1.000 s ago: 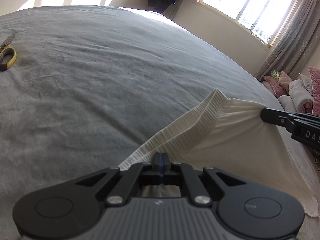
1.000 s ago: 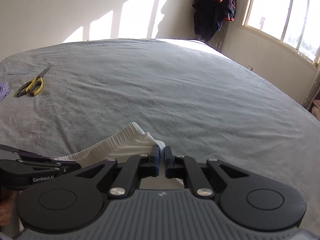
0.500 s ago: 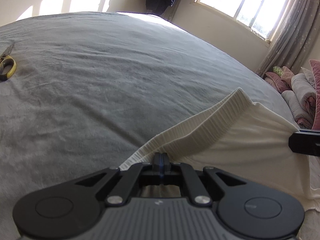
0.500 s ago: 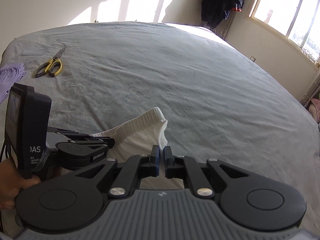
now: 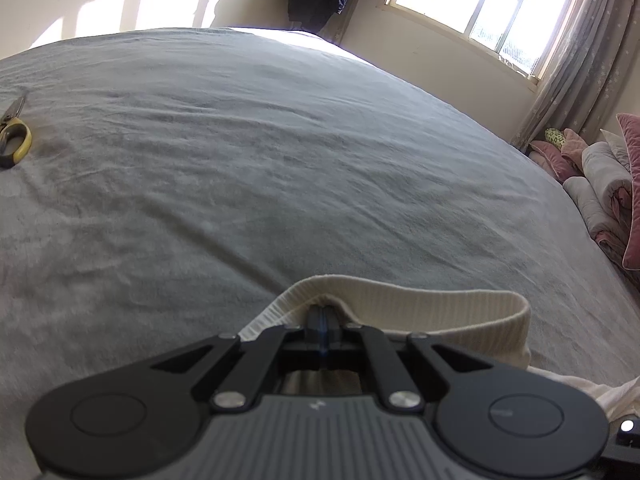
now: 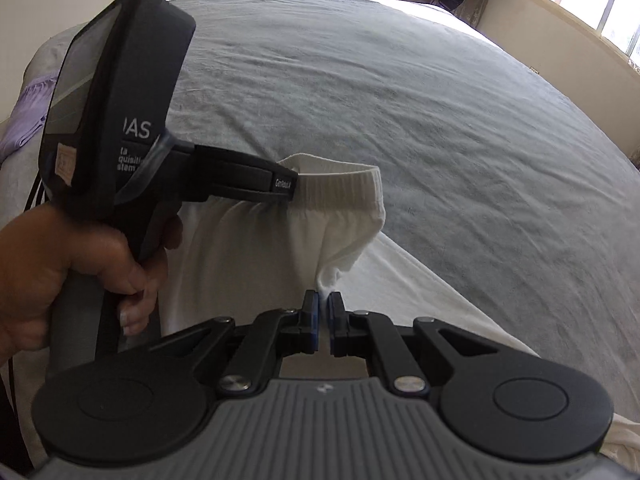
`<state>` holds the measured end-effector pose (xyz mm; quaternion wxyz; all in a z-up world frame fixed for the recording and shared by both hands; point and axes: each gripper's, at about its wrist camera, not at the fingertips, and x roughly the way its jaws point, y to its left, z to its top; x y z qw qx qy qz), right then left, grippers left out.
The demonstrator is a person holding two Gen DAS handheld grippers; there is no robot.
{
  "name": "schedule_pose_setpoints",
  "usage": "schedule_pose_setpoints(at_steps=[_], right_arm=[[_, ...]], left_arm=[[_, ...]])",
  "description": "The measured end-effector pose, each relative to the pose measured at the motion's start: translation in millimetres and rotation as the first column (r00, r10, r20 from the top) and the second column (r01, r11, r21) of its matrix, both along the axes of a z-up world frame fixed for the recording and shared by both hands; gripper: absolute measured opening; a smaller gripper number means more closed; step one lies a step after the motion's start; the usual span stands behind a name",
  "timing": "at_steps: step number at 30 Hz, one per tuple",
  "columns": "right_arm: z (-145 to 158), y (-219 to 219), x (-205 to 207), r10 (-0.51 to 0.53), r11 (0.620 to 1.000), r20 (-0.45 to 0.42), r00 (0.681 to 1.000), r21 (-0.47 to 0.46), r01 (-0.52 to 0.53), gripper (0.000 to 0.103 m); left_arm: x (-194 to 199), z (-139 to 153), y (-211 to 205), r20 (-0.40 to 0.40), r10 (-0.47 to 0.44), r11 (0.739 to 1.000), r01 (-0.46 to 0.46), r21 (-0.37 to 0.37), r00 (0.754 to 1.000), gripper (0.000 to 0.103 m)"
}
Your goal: Fold clothes
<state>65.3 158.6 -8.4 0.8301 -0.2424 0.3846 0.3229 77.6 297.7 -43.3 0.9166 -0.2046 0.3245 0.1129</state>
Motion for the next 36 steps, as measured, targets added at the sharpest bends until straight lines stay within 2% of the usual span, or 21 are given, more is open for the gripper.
schedule_pose_setpoints(at_steps=[4,9,11,12,13,15,19,21,25,36], right_arm=[[-18,2,3,-0.016,1.000,-0.020,1.000,0.001,0.016,0.008],[-11,0,2,-0.005,0.999,-0.011,1.000,0.032,0.005,0.015],[-6,-4,1,-0.004,0.999,0.001,1.000,0.050,0.004,0.033],[-4,-6,1,-0.005,0.998,0.011,1.000,0.063,0.004,0.055],[1,-8,-4,-0.004,0.997,0.031,1.000,0.082,0.001,0.062],[7,-10,-5,0.011,0.994,0.061,0.998,0.104,-0.018,0.062],[16,-9,-2,0.012,0.993,0.110,0.994,0.117,-0.025,0.062],[16,-9,2,0.004,0.992,0.121,0.993,0.127,-0.019,0.062],[16,-7,10,0.008,0.989,0.141,0.990,0.147,-0.029,0.062],[10,4,10,0.037,0.994,0.148,0.988,0.098,-0.052,0.062]], left_arm=[[-6,5,-3,-0.005,-0.016,1.000,0.016,0.019,1.000,0.003],[-13,11,-7,-0.011,-0.036,0.998,0.036,0.042,0.999,0.003],[-15,14,-8,-0.013,-0.044,0.998,0.045,0.051,0.999,0.006],[-17,15,-9,-0.015,-0.048,0.997,0.049,0.056,0.999,0.012],[-18,16,-10,-0.016,-0.052,0.997,0.053,0.061,0.999,0.017],[-21,18,-11,-0.019,-0.060,0.996,0.061,0.070,0.998,0.037],[-37,21,-8,-0.019,-0.050,0.988,0.052,0.144,0.999,0.042],[-45,23,-2,-0.016,-0.028,0.988,0.031,0.155,0.999,0.049],[-55,24,9,-0.019,-0.008,0.991,0.010,0.134,1.000,0.051],[-69,20,24,-0.040,0.010,0.990,-0.005,0.141,0.999,0.051]])
